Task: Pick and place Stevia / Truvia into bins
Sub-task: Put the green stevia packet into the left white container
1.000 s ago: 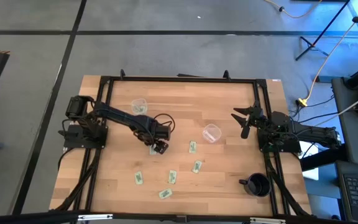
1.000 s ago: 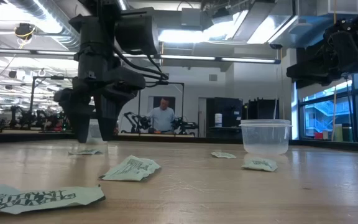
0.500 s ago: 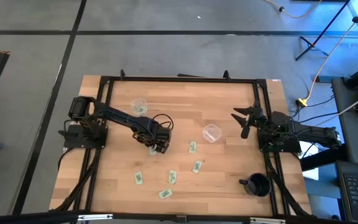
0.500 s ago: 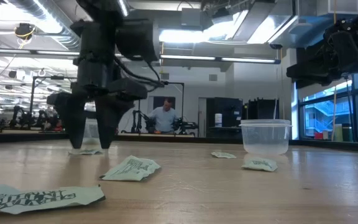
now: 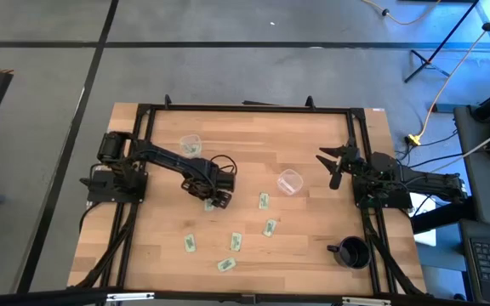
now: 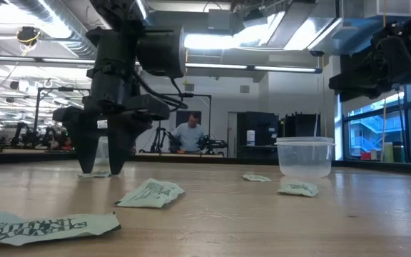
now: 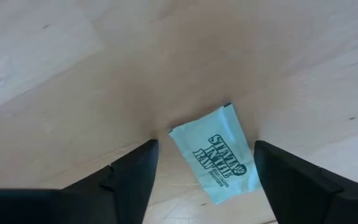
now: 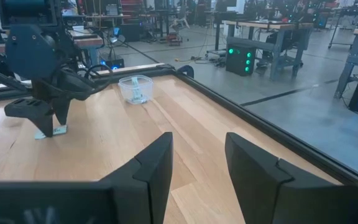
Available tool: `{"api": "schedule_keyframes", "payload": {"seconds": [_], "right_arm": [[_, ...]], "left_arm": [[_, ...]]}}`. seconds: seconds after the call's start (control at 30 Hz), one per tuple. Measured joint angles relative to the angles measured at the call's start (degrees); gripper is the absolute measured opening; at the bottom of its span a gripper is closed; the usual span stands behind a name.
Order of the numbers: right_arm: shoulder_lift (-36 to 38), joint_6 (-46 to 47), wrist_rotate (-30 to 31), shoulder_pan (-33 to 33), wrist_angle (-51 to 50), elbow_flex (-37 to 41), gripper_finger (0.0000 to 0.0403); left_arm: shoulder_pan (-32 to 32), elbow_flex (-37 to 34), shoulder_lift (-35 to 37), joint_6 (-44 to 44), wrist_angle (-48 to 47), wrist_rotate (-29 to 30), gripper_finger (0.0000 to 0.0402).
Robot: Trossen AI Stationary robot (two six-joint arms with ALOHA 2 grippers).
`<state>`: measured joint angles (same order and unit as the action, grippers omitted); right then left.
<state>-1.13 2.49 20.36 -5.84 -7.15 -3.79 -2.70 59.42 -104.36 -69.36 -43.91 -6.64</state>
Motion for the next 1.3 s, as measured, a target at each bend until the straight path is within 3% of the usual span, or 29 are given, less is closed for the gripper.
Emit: {"api": "schedule_keyframes", "payload": {"seconds": [0.27, 1.3], "right_arm": [[0.0, 0.0, 0.0, 0.0, 0.01, 0.0, 0.0152], [0.0, 0.02, 0.0, 0.01, 0.01, 0.0, 0.0152]], "left_arm": [[-0.26, -0.07, -0.01, 1.29, -0.36, 1.44, 0.022], [0.64, -0.17, 0.47, 2.46, -2.28, 0.81, 0.0146]]}}
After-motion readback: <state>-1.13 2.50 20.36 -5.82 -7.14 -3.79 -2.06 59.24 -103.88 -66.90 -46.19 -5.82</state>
